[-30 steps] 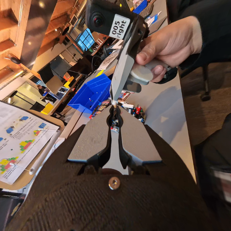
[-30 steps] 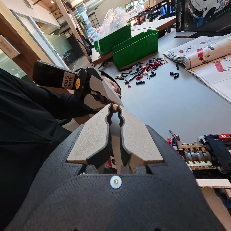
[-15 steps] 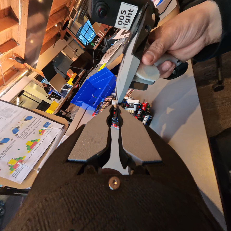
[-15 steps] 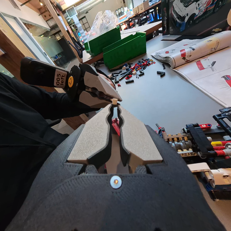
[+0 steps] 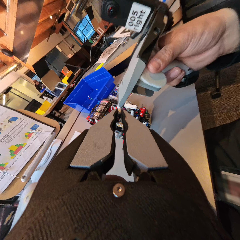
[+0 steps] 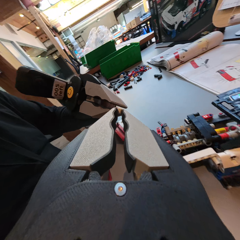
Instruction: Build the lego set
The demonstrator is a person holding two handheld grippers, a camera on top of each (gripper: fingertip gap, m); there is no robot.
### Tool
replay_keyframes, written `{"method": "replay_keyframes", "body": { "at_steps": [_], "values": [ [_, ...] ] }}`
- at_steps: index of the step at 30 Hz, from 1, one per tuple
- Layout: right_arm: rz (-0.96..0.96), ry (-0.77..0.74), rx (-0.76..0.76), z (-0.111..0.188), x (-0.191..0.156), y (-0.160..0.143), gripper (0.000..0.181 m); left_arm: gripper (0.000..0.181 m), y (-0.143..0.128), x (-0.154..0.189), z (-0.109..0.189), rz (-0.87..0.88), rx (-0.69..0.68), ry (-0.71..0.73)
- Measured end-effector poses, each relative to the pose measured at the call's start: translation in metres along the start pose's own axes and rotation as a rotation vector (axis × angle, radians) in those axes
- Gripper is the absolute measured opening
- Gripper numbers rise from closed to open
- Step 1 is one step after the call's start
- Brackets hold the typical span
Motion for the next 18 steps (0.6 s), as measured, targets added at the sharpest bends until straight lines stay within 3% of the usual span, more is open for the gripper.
{"method": "replay_keyframes", "body": {
  "at_steps": [5, 18],
  "values": [
    [-0.024, -0.117, 0.002, 0.011, 0.017, -0.004, 0.002, 0.014, -0.006, -0.001, -0.011, 0.036, -0.055, 0.006],
    [0.003, -0.147, -0.079, 0.005, 0.022, -0.018, 0.002, 0.004, -0.008, 0.01, -0.016, -0.094, -0.103, 0.046]
  ]
}}
Point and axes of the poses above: each gripper's, where its closed fingertips meet, z back along the fingers, y out of its top, x = y × z across the jaws, the point moved 1 cm from there along z, back along the fingers, and after that the axes turned 13 degrees about -x, right-handed, at the moved point
